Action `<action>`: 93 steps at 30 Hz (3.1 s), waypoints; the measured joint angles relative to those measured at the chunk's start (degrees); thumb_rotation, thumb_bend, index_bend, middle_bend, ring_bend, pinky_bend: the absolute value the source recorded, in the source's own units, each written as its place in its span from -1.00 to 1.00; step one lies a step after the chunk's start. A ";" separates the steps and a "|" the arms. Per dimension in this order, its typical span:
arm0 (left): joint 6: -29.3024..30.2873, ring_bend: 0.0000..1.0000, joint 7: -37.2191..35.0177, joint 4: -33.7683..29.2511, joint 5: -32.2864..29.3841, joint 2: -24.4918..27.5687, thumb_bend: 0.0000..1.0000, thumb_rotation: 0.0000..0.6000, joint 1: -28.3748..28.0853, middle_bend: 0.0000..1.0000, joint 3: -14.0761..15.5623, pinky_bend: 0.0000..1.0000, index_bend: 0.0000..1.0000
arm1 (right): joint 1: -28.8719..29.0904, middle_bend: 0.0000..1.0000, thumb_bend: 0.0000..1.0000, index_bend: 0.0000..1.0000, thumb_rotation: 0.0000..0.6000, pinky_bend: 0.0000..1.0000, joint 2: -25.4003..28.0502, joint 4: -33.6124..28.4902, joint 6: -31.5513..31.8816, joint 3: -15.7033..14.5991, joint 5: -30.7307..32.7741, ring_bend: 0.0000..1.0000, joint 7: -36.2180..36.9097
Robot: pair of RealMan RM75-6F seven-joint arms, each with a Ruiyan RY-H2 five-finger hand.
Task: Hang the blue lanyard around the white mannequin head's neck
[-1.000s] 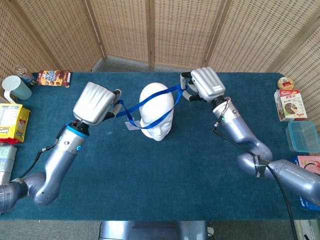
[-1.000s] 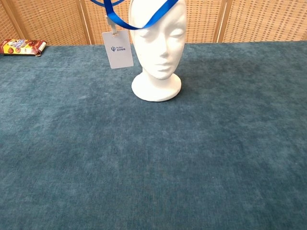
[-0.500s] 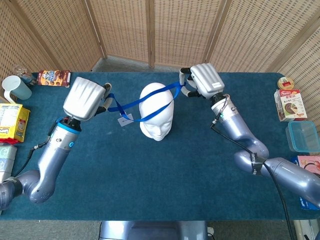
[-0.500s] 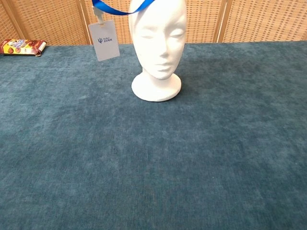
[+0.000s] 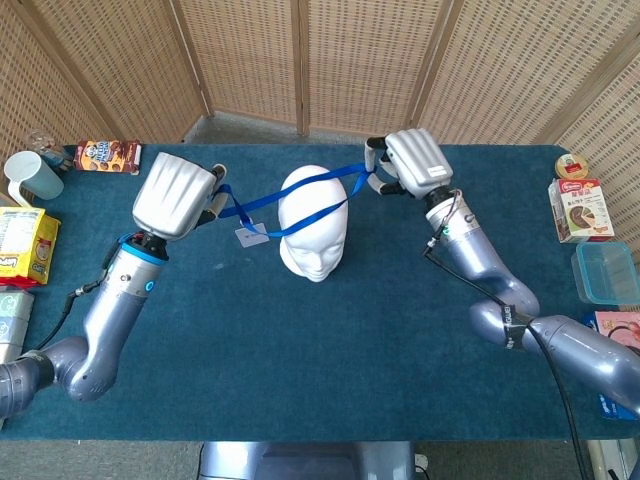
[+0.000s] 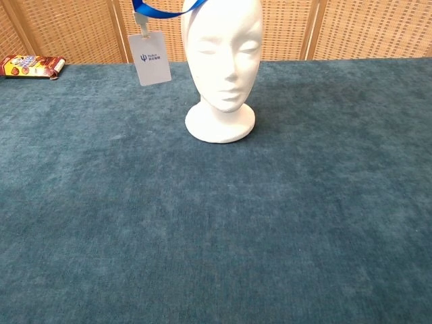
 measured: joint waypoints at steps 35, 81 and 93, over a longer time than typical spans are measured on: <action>-0.77 1.00 -1.48 -3.34 -2.50 -0.60 -0.10 0.55 -0.22 1.00 -0.15 1.00 0.34 | -4.39 1.00 -0.10 0.57 1.00 1.00 2.46 -1.02 1.00 -2.36 -1.35 1.00 0.16; -0.42 1.00 -0.27 -2.02 -3.18 -1.43 -0.15 0.54 0.49 1.00 1.74 1.00 0.34 | -3.28 1.00 -0.11 0.58 1.00 1.00 -0.58 -0.06 -0.54 -3.54 -2.69 1.00 -2.59; -0.23 1.00 -0.45 -0.51 -4.04 -1.57 -0.15 0.55 1.00 1.00 1.72 1.00 0.34 | -2.55 1.00 -0.11 0.58 1.00 1.00 -1.35 0.76 -0.84 -3.17 -2.02 1.00 -3.69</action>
